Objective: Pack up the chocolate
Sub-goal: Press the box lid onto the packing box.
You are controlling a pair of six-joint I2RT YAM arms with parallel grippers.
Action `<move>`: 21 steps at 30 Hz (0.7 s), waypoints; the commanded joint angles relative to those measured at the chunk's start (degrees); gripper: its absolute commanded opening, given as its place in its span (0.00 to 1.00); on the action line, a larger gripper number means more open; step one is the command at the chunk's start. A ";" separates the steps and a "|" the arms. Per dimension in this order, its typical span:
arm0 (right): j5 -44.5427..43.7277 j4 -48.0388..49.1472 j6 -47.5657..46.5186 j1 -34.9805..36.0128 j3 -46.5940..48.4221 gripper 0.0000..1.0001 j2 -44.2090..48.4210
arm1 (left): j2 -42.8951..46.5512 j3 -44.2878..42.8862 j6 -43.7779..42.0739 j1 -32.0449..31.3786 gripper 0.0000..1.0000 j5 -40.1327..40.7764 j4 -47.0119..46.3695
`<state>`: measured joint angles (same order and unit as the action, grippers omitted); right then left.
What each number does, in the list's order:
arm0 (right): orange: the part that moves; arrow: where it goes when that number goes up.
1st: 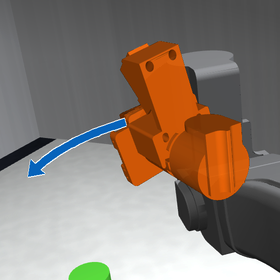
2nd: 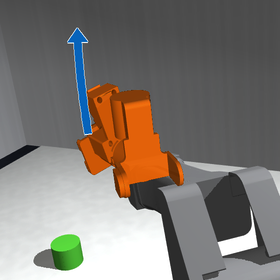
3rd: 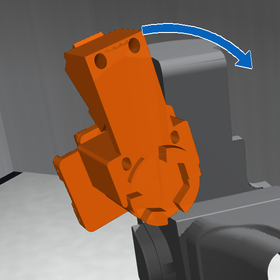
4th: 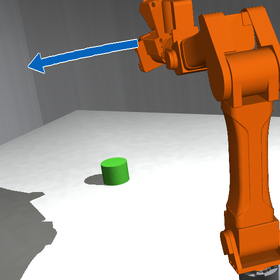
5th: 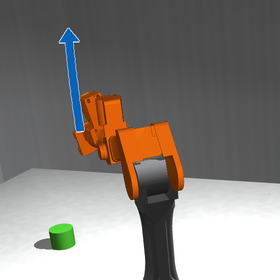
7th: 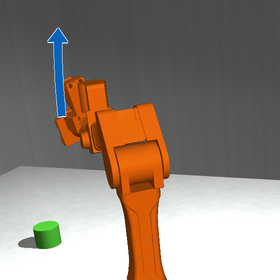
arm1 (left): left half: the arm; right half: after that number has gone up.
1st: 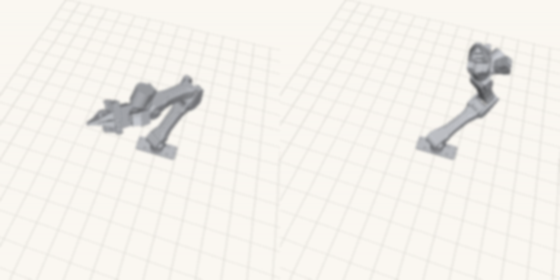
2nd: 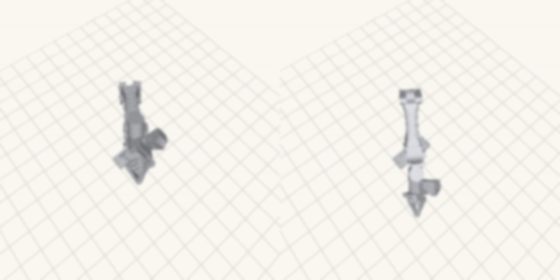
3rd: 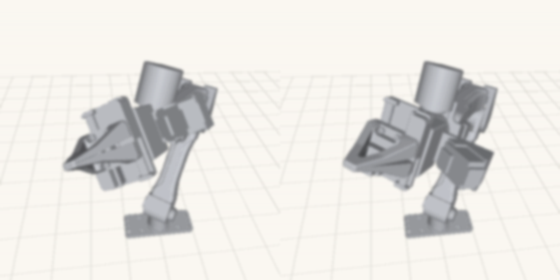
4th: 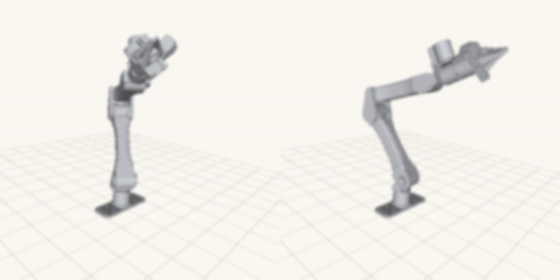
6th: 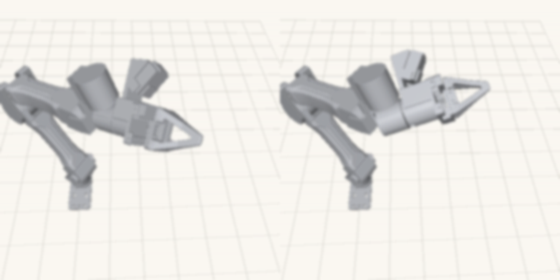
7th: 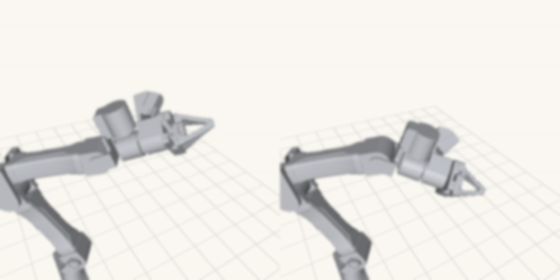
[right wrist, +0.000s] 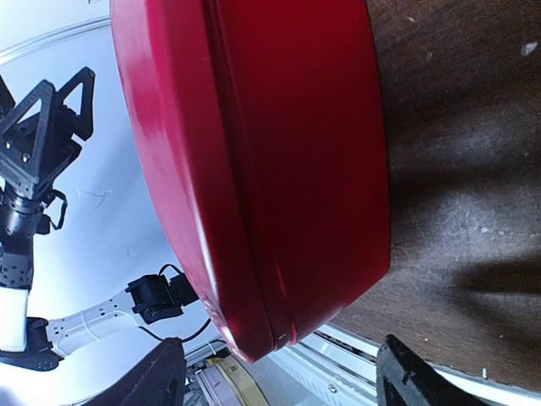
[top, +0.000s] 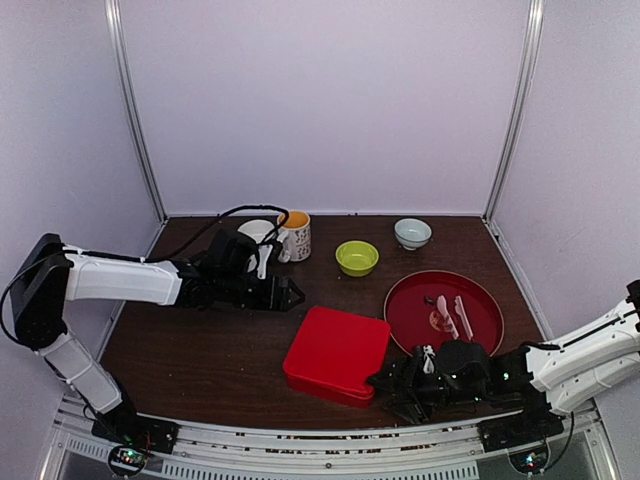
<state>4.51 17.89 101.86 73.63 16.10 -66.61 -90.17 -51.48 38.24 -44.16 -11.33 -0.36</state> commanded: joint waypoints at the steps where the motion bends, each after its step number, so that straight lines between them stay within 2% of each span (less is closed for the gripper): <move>1: -3.65 3.76 4.82 1.62 -0.89 0.77 -0.55 | -4.76 -6.20 -5.02 1.69 0.74 -3.89 -2.41; 9: -2.56 13.99 10.07 4.03 -2.20 0.76 -6.27 | -11.86 -13.05 -4.93 3.37 0.71 -8.02 -3.06; 14: -5.19 25.27 13.02 4.28 -4.97 0.71 -11.47 | -15.59 -15.58 -4.92 3.38 0.67 -11.50 -4.61; 21: -6.32 34.45 12.04 3.32 -6.43 0.67 -17.25 | -20.50 -17.18 -5.77 3.38 0.66 -16.31 -5.28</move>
<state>0.97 45.84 113.60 77.52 10.41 -81.19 -108.68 -67.13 34.02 -41.19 -23.42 -3.07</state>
